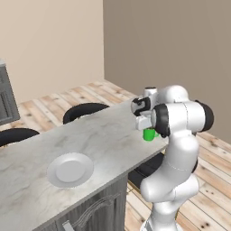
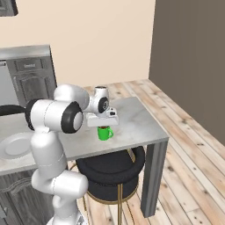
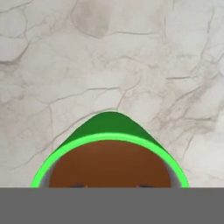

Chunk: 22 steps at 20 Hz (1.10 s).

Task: Pick up the marshmallow and place it in the cup of hot chocolate on the dining counter.

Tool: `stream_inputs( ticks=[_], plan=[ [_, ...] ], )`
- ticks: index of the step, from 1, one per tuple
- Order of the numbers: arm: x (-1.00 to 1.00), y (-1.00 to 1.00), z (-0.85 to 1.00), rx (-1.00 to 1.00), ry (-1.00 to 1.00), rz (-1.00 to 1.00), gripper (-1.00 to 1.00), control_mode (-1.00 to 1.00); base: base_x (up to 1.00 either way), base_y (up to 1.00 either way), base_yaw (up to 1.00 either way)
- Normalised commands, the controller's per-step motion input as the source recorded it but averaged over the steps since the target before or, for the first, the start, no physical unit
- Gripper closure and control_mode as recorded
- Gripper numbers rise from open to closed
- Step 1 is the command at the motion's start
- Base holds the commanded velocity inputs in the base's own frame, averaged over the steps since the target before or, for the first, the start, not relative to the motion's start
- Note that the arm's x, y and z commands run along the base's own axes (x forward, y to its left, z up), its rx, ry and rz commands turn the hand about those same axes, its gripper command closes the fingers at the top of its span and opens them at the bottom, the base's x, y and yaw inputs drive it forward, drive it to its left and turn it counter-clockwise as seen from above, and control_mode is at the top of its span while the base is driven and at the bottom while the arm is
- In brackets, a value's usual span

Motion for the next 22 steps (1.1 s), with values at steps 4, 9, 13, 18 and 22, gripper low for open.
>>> stream_inputs(
  ticks=[4, 9, 13, 18, 22],
  plan=[
    [-0.05, 0.02, 0.49, 0.00, -0.09, 0.00, 1.00, -1.00, 0.00, 0.00, 0.00],
    [0.00, 0.00, 0.51, 0.00, -0.09, -0.01, 1.00, -1.00, 0.00, 0.00, 0.00],
    [-0.45, 0.00, 0.78, 0.00, -0.24, 0.00, 1.00, -1.00, 0.00, 0.00, 0.00],
    [-0.94, 0.01, 0.99, 0.00, -0.37, 0.00, 1.00, -1.00, 0.00, 0.00, 0.00],
    [-1.00, 0.01, 0.96, 0.04, -0.34, 0.00, 1.00, -1.00, 0.00, 0.00, 0.00]
  ],
)
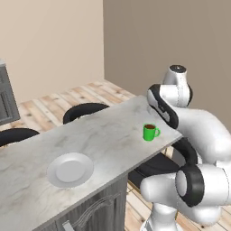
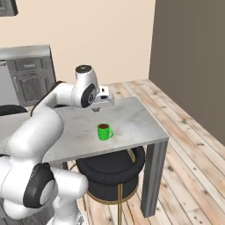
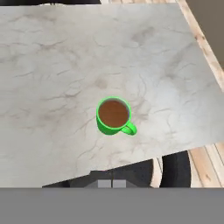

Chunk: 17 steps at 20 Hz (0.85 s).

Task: Pick up the marshmallow and place it in the cup of hot chocolate on the dining counter.

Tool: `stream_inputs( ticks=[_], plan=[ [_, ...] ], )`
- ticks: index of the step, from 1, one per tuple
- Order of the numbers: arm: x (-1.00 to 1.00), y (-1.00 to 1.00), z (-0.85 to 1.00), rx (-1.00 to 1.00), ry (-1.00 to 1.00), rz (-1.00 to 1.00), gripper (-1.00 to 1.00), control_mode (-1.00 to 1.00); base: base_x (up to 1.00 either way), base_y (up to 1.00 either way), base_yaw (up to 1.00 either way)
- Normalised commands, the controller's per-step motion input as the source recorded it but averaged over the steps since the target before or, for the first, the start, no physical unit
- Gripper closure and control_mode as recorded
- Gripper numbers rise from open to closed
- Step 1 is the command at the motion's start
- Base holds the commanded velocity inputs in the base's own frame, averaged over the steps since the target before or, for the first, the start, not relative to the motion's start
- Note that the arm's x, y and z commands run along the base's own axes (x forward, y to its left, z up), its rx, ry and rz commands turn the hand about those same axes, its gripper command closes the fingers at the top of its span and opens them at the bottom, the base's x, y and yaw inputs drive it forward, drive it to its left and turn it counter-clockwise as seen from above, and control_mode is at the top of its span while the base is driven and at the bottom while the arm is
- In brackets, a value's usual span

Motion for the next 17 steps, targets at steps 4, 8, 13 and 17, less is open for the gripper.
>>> stream_inputs(
  ticks=[4, 8, 13, 17],
  plan=[
    [-0.94, 0.05, 0.93, 0.03, -0.28, 0.00, 1.00, -1.00, 0.00, 0.00, 0.00],
    [-0.89, 0.03, 1.00, 0.00, -0.15, 0.00, 1.00, -1.00, 0.00, 0.00, 0.00],
    [-0.98, 0.05, 0.91, 0.00, -0.13, 0.00, 1.00, -1.00, 0.00, 0.00, 0.00],
    [-0.99, 0.12, 0.78, 0.00, -0.11, -0.01, 1.00, -1.00, 0.00, 0.00, 0.00]
  ],
)
